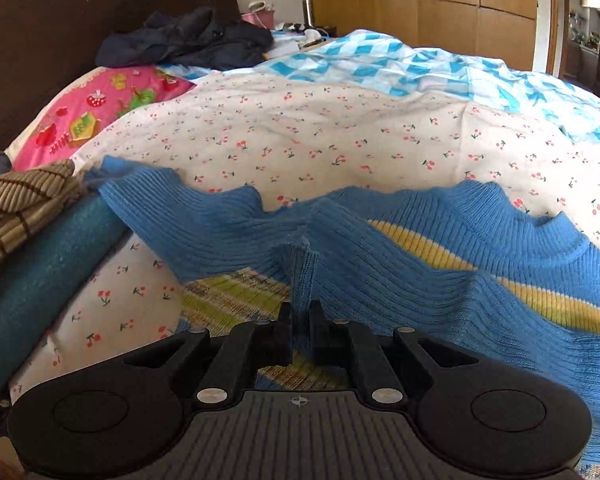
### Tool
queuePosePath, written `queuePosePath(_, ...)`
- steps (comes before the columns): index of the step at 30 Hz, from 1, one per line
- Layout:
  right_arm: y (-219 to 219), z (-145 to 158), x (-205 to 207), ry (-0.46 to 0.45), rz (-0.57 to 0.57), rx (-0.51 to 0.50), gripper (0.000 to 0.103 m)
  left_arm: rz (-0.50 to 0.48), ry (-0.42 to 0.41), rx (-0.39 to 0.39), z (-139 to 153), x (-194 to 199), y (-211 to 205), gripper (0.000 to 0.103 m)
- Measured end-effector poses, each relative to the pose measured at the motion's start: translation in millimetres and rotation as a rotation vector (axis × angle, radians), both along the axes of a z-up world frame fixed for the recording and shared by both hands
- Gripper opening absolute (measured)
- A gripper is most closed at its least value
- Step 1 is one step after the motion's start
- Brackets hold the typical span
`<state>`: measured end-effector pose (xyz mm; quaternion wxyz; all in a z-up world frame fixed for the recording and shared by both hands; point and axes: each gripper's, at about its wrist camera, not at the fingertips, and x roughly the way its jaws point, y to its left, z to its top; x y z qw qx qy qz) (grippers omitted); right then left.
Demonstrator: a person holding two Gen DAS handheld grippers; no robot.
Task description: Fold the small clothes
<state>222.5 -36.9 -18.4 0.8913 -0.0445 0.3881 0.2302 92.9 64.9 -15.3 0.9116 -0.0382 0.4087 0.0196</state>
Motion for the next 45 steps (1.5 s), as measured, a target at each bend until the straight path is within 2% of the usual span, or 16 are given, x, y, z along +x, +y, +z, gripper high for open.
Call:
queuePosePath(3,-1,3,-5,-0.007,0.023,0.033,0.013,0.008,0.006,-0.011,0,0,1,0.081)
queuePosePath(5,-4,6,-6,0.009,0.042,0.059,0.020,0.011,0.006,-0.015,0,-1,1,0.081)
queuePosePath(10,-33,26,-14,0.015,0.015,0.177,0.019,0.012,-0.023,-0.019,3,-3,0,0.081)
queuePosePath(13,-70,33,-19,-0.018,-0.083,0.193,0.019,0.008,-0.039,-0.017,6,0,-1,0.081)
queuePosePath(16,-116,29,-15,-0.036,-0.235,0.144,0.020,-0.007,-0.076,-0.022,13,11,-5,0.081)
queuePosePath(21,-191,-1,-2,0.033,-0.500,0.043,0.021,-0.028,-0.125,-0.006,20,51,-22,0.081)
queuePosePath(23,-207,-10,-4,0.054,-0.528,0.075,0.018,-0.024,-0.132,0.011,19,69,-30,0.080)
queuePosePath(26,-206,-9,-8,0.027,-0.506,0.063,0.018,-0.010,-0.177,0.013,22,88,-43,0.080)
queuePosePath(28,-203,-10,-10,0.015,-0.488,0.060,0.019,0.003,-0.191,0.049,17,99,-50,0.081)
queuePosePath(30,-203,-9,-12,0.015,-0.479,0.078,0.020,0.027,-0.158,0.133,4,111,-56,0.081)
queuePosePath(32,-203,-5,-15,0.008,-0.475,0.090,0.020,0.058,-0.065,0.245,-15,122,-53,0.079)
queuePosePath(33,-202,-1,-17,-0.002,-0.470,0.090,0.020,0.061,-0.044,0.245,-21,122,-48,0.080)
queuePosePath(35,-194,9,-22,-0.041,-0.438,0.088,0.021,0.079,-0.057,0.189,-20,114,-34,0.080)
queuePosePath(38,-171,21,-25,-0.077,-0.349,0.089,0.022,0.126,-0.046,0.193,-15,108,-24,0.080)
queuePosePath(39,-162,23,-24,-0.076,-0.310,0.097,0.026,0.137,-0.042,0.194,-14,105,-21,0.080)
queuePosePath(45,-85,21,-7,-0.033,-0.090,0.133,0.026,0.169,-0.050,0.132,-1,74,3,0.080)
